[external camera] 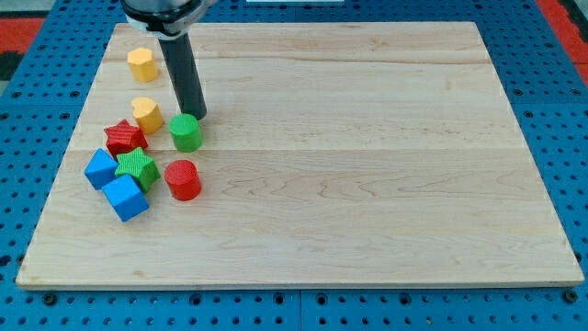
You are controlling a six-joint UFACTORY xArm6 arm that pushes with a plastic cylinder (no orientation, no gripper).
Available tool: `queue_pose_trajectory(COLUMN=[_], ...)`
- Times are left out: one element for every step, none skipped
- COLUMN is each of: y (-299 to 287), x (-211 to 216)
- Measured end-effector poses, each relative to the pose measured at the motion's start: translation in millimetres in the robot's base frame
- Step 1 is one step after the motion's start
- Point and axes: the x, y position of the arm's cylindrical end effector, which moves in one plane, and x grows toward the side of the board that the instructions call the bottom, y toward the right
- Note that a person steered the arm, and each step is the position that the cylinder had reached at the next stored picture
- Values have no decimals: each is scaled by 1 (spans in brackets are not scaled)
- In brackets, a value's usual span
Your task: Push yellow hexagon into the group of blocks
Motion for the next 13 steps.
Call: queue_pose_trajectory(y=[3,29,0,-110,-170,-105,-39,-28,-33,-66,-70,-69,-57], x=[28,-4,-94,-152,-153,-125,-135,-89,-136,-148,-121,-111,-95])
